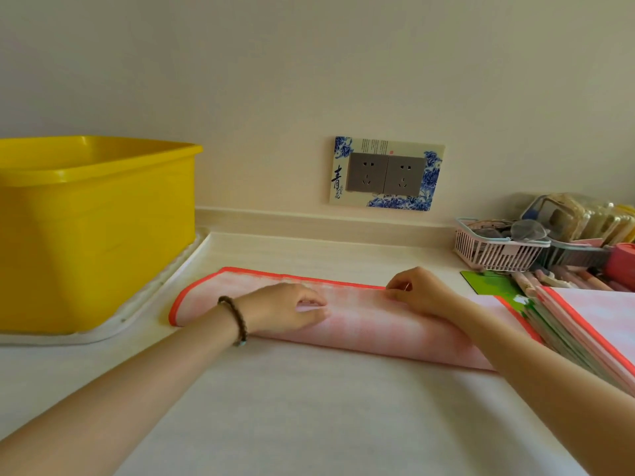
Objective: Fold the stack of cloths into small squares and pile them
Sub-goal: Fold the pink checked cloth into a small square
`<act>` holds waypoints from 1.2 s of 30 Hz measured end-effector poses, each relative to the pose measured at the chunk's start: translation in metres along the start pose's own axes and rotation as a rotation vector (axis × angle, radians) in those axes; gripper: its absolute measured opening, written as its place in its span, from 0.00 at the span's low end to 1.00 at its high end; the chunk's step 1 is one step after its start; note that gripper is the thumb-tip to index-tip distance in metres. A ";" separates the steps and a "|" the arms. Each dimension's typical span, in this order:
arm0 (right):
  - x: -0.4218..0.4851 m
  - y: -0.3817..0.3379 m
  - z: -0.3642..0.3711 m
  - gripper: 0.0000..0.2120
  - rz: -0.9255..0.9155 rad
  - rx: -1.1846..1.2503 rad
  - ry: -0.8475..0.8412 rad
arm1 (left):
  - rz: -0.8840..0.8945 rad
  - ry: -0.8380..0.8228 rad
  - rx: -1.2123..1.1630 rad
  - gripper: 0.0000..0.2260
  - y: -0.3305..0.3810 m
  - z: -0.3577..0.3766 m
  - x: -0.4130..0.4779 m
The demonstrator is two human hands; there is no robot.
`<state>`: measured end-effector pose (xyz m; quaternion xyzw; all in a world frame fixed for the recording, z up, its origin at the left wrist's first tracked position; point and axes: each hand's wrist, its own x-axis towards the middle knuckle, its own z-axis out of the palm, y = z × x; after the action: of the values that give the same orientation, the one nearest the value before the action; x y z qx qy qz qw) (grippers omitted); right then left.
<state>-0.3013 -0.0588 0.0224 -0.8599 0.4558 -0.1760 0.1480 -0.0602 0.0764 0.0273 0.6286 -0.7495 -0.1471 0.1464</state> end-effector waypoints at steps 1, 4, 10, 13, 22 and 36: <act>0.004 0.003 0.004 0.06 0.012 0.008 0.015 | -0.017 -0.014 0.046 0.20 -0.002 0.004 0.002; 0.014 0.007 0.011 0.07 0.061 0.022 0.068 | -0.040 -0.006 0.122 0.23 -0.006 0.015 0.008; 0.009 -0.016 0.023 0.14 0.042 -0.073 0.109 | -0.080 -0.035 0.224 0.27 -0.014 0.031 0.015; -0.005 -0.051 0.041 0.18 -0.017 0.007 0.081 | -0.092 -0.048 0.213 0.26 -0.017 0.038 0.015; -0.031 -0.084 0.076 0.22 0.004 -0.185 -0.026 | -0.106 -0.031 0.219 0.23 -0.018 0.040 0.017; -0.067 0.020 0.019 0.27 0.293 -0.287 -0.080 | -0.101 -0.009 0.216 0.23 -0.020 0.040 0.015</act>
<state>-0.3426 -0.0115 -0.0146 -0.8030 0.5901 -0.0514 0.0658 -0.0606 0.0597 -0.0170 0.6770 -0.7291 -0.0753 0.0667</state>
